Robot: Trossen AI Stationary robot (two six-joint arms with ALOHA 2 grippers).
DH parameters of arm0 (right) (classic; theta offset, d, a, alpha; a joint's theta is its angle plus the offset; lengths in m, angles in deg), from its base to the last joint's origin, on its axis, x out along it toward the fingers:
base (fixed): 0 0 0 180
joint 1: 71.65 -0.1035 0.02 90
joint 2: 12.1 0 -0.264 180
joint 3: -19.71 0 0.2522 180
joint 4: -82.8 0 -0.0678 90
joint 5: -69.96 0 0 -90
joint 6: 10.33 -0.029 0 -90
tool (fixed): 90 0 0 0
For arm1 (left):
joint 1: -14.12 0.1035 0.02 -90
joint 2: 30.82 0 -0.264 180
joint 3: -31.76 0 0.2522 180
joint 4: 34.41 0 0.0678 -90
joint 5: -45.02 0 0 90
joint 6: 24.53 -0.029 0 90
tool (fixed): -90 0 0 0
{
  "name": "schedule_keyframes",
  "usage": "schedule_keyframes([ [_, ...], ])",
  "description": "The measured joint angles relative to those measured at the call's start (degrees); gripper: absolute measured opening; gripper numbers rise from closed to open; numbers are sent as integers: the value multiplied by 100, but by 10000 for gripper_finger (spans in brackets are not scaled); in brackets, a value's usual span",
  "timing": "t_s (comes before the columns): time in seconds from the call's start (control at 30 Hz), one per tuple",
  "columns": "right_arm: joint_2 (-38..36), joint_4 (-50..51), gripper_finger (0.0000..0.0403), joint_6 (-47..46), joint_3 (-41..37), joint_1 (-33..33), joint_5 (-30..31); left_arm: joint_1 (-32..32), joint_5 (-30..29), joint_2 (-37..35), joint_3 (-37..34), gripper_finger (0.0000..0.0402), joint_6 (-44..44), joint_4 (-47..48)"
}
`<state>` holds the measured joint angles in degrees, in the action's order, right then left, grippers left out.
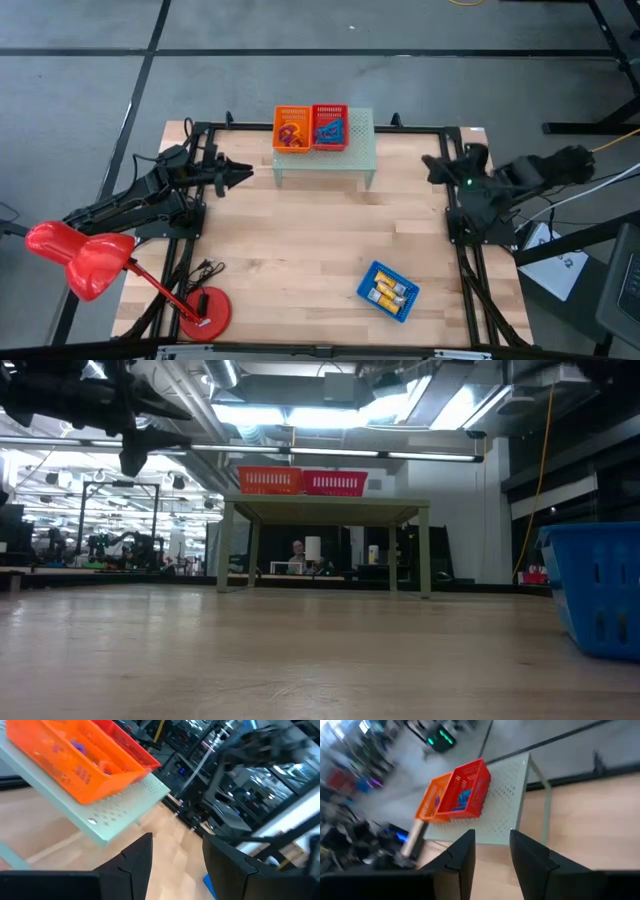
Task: Pick & Place Office Desk Supplies
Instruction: Put the blue basket with crayon boxes on the shelf
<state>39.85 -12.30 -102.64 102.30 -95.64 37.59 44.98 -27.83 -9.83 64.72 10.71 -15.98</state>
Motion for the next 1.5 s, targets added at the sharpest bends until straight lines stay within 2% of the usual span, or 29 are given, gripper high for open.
schedule_keyframes([
  [0.13, -954, -1562, 123, -620, -1803, -533, 661, -1, 264, 0, 0, 168, -5, 22],
  [0.2, -1188, -2607, 123, -274, -2464, -641, 412, 0, 325, 0, 0, 168, -4, 83],
  [0.33, -1103, -3685, 123, 571, -3156, -562, -1668, 0, 339, 0, 0, 168, 147, 260],
  [0.53, -329, -3463, 123, 1416, -3284, -540, -4729, 0, 162, 3, -2, 168, 412, 487],
  [0.6, 73, -3533, 123, 1888, -3271, -604, -5323, 0, 139, 35, 0, 168, 490, 638],
  [0.67, 352, -3413, 123, 2230, -3271, -640, -5643, -8, 135, 93, -2, 168, 510, 807],
  [0.77, 615, -3429, 123, 2404, -3271, -672, -5775, -86, 43, 103, 3, 168, 516, 588],
  [0.87, 626, -3594, 123, 2422, -3271, -659, -5719, -233, -291, 48, 74, 168, 467, 98],
  [0.97, 482, -3666, 123, 2356, -3268, -668, -5685, -428, -728, 36, 195, 168, 414, 60],
  [1.1, 342, -3653, 123, 2076, -3236, -664, -5574, -976, -1512, 6, 370, 168, 161, 270],
  [1.3, 299, -3664, 123, 1719, -3040, -653, -4933, -1933, -2877, -161, 422, 168, -255, 1046],
  [1.4, 297, -3675, 123, 1622, -2920, -611, -4569, -2234, -2909, -381, 422, 168, -502, 1000],
  [1.5, 297, -3669, 123, 1609, -2829, -510, -4366, -2323, -2459, -670, 423, 168, -776, 1285],
])
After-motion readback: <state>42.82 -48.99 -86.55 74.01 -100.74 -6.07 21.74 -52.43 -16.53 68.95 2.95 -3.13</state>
